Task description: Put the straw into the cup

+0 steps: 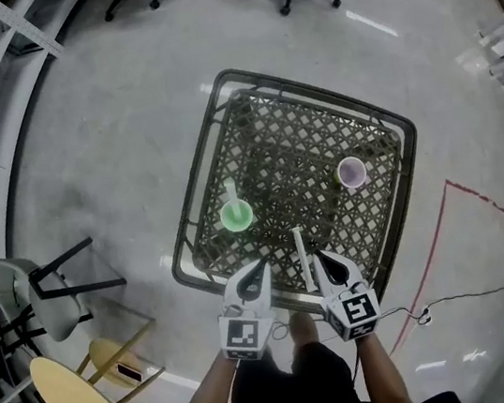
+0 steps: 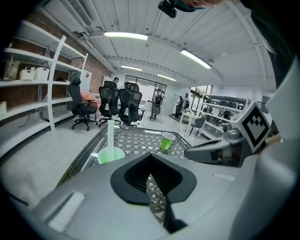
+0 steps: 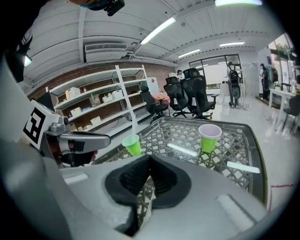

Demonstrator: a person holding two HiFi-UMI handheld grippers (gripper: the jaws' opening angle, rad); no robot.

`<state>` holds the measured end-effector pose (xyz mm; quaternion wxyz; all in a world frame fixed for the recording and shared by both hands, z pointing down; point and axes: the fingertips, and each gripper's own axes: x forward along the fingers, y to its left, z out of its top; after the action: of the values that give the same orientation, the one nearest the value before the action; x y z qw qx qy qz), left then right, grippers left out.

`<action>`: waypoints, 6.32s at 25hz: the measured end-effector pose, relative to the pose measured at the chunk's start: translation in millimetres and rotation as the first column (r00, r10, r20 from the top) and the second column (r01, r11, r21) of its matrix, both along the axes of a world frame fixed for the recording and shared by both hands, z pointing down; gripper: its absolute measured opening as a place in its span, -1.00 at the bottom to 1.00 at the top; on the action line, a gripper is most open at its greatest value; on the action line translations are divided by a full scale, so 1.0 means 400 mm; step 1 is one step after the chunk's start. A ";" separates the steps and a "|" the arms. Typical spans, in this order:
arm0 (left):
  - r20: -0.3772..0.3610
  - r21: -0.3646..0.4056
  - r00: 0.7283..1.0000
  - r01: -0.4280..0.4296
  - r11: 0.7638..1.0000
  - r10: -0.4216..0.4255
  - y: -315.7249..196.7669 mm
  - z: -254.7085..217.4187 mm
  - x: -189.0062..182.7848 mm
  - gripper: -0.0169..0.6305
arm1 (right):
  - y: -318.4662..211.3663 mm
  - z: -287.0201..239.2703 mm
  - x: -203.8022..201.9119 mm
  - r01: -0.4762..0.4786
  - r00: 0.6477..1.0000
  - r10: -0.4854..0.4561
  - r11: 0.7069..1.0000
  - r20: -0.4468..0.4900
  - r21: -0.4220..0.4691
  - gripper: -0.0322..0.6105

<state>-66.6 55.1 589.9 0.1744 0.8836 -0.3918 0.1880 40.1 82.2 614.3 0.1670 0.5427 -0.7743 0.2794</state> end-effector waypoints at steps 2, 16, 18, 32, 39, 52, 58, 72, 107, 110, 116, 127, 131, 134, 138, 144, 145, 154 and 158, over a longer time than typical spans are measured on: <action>0.008 -0.029 1.000 0.003 1.000 -0.003 0.003 0.030 0.001 -0.93 | -0.001 0.029 0.000 0.009 1.000 -0.009 1.000 -0.004 -0.025 -0.89; 0.013 -0.117 1.000 0.008 0.993 -0.007 -0.013 0.185 0.011 -0.93 | -0.010 0.200 -0.009 0.020 1.000 -0.021 0.993 -0.009 -0.120 -0.89; 0.016 -0.116 1.000 -0.001 0.993 0.003 -0.017 0.186 0.014 -0.93 | -0.015 0.210 -0.007 0.016 1.000 -0.018 0.991 -0.019 -0.136 -0.89; 0.024 -0.125 1.000 -0.006 0.992 0.009 -0.040 0.186 0.014 -0.93 | -0.034 0.267 -0.026 0.030 0.999 -0.038 0.968 -0.025 -0.251 -0.81; 0.025 -0.136 1.000 -0.002 0.991 0.006 -0.047 0.195 0.006 -0.93 | -0.043 0.306 -0.043 0.049 0.995 -0.072 0.949 -0.065 -0.312 -0.39; 0.024 -0.154 1.000 0.021 0.988 -0.017 -0.059 0.218 -0.012 -0.93 | -0.048 0.338 -0.044 0.053 0.989 -0.096 0.940 -0.111 -0.336 -0.38; 0.038 -0.155 0.999 0.019 0.988 -0.013 -0.061 0.225 -0.016 -0.93 | -0.049 0.343 -0.039 0.058 0.983 -0.114 0.939 -0.147 -0.339 -0.44; 0.038 -0.153 0.999 0.017 0.988 -0.012 -0.060 0.220 -0.022 -0.93 | -0.056 0.341 -0.022 0.029 0.980 -0.094 0.939 -0.175 -0.343 -0.74; -0.054 0.110 0.998 -0.023 0.994 0.029 -0.084 -0.190 0.004 -0.93 | -0.129 -0.153 0.011 -0.069 0.989 0.076 0.996 -0.127 0.055 -0.76; -0.061 0.140 0.997 -0.035 0.990 0.043 -0.080 -0.243 0.004 -0.93 | -0.129 -0.221 0.011 -0.085 0.988 0.098 0.991 -0.124 0.102 -0.76; -0.044 0.187 0.998 -0.044 0.981 0.053 -0.061 -0.311 -0.002 -0.93 | -0.119 -0.336 0.036 -0.119 0.982 0.144 0.974 -0.122 0.194 -0.76; -0.070 0.268 0.996 -0.026 0.963 0.046 -0.046 -0.475 -0.020 -0.93 | -0.059 -0.528 0.091 -0.200 0.969 0.238 0.914 -0.069 0.352 -0.76; -0.092 0.270 0.994 -0.025 0.962 0.051 -0.030 -0.515 -0.027 -0.93 | -0.023 -0.568 0.108 -0.247 0.958 0.285 0.889 -0.042 0.386 -0.76; -0.097 0.291 0.993 -0.030 0.956 0.061 -0.023 -0.542 -0.028 -0.93 | -0.002 -0.591 0.119 -0.266 0.951 0.307 0.877 -0.042 0.401 -0.76; -0.138 0.300 0.989 -0.016 0.954 0.060 -0.008 -0.579 -0.024 -0.93 | 0.023 -0.630 0.117 -0.275 0.947 0.320 0.856 -0.030 0.439 -0.76; -0.114 0.290 0.990 -0.043 0.956 0.079 0.005 -0.565 -0.028 -0.93 | 0.045 -0.643 0.118 -0.291 0.941 0.338 0.843 -0.026 0.453 -0.76; -0.102 0.294 0.991 -0.055 0.954 0.089 0.007 -0.555 -0.027 -0.93 | 0.047 -0.638 0.122 -0.295 0.939 0.343 0.842 -0.026 0.452 -0.76; -0.080 0.272 0.987 -0.116 0.955 0.143 -0.025 -0.489 0.039 -0.93 | 0.007 -0.595 0.183 -0.355 0.920 0.393 0.824 0.007 0.441 -0.77; -0.081 0.257 0.983 -0.137 0.957 0.162 -0.051 -0.455 0.089 -0.93 | -0.025 -0.557 0.239 -0.379 0.910 0.413 0.809 0.025 0.450 -0.77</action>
<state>-30.8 34.8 407.7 0.0665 0.9340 -0.3351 0.1048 135.9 72.4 391.3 0.0050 0.7255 -0.6804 0.1031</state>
